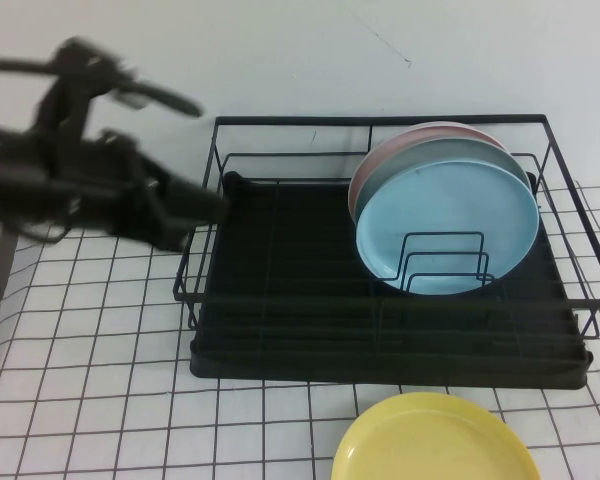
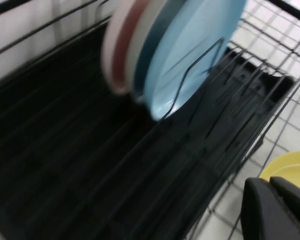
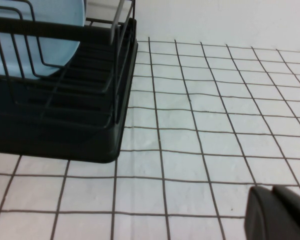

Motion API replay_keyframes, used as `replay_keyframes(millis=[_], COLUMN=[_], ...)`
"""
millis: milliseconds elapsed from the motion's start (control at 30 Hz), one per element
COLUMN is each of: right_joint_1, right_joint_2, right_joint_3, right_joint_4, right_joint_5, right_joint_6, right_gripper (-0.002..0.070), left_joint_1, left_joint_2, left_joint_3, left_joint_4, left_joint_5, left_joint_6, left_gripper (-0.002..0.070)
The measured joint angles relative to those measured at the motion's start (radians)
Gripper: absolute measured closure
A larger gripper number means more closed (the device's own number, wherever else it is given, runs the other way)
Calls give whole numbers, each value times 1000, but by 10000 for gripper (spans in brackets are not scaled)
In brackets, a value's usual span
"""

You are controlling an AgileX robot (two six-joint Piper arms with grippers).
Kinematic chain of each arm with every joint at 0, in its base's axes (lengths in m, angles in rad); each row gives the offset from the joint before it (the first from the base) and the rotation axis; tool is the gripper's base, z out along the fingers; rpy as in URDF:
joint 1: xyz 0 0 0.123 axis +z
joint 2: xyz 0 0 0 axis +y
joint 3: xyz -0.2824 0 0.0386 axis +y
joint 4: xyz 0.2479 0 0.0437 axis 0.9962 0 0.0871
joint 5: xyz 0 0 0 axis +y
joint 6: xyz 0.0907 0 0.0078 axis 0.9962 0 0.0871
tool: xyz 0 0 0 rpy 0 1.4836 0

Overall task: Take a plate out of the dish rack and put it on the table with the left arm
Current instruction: Grasp the plate from the shelf

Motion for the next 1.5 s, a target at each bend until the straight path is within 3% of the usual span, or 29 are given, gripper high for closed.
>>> replay_keyframes(millis=[367, 467, 600, 667, 1000, 1500], right_joint_1=[0, 0, 0, 0, 0, 0], right_joint_2=[0, 0, 0, 0, 0, 0], right_joint_3=[0, 0, 0, 0, 0, 0], right_joint_4=[0, 0, 0, 0, 0, 0], right_joint_5=[0, 0, 0, 0, 0, 0], right_joint_6=[0, 0, 0, 0, 0, 0], right_gripper=[678, 678, 678, 678, 678, 678], left_joint_1=[-165, -199, -219, -224, -233, -237], left_joint_2=[475, 561, 628, 642, 701, 772], left_joint_3=[-531, -625, -687, -692, -703, -723], left_joint_4=[-2, 0, 2, 2, -16, -110], left_joint_5=[178, 224, 214, 181, 38, 16], left_joint_6=[154, 211, 278, 320, 394, 442], left_gripper=[654, 552, 314, 265, 291, 294])
